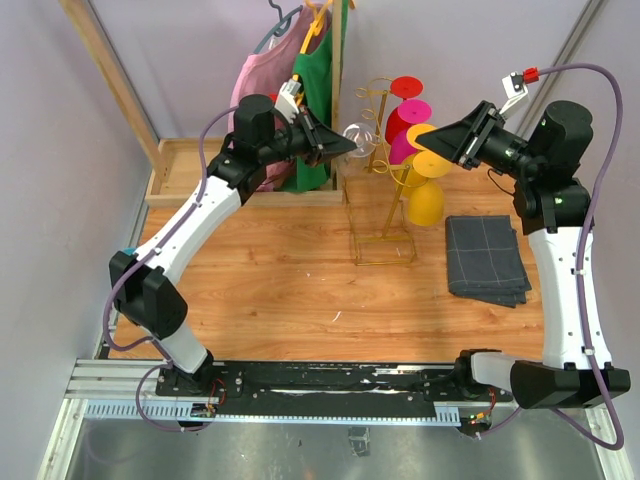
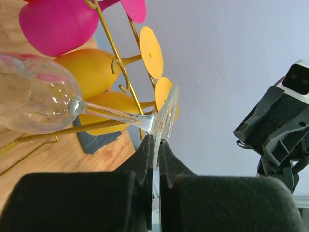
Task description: Place the wine glass upside down on the wine glass rack
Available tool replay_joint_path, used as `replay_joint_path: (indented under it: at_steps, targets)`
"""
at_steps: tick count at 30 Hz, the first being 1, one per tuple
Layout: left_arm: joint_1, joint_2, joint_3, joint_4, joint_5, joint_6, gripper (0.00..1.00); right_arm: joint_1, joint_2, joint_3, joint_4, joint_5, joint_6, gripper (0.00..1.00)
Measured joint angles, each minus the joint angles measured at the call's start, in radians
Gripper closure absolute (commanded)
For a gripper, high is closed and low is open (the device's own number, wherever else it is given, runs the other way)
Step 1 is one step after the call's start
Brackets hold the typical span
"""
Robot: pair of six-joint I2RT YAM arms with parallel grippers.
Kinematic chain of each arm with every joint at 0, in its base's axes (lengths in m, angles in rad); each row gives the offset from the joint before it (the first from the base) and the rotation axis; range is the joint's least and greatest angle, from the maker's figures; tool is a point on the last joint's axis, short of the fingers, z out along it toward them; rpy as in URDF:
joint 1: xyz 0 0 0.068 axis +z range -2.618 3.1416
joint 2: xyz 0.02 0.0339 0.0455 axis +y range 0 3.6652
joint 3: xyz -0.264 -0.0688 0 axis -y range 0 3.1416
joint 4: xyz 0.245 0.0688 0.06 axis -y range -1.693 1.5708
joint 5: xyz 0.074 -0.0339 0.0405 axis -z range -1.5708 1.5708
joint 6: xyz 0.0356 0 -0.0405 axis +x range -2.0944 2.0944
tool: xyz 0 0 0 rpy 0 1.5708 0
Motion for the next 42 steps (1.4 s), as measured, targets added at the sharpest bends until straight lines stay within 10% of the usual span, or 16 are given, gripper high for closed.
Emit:
replay_joint_path:
  at_steps: [42]
  targets:
    - [-0.097, 0.03, 0.089, -0.175, -0.25, 0.131, 1.0, 0.0, -0.02, -0.044, 0.027, -0.004, 0.025, 0.65]
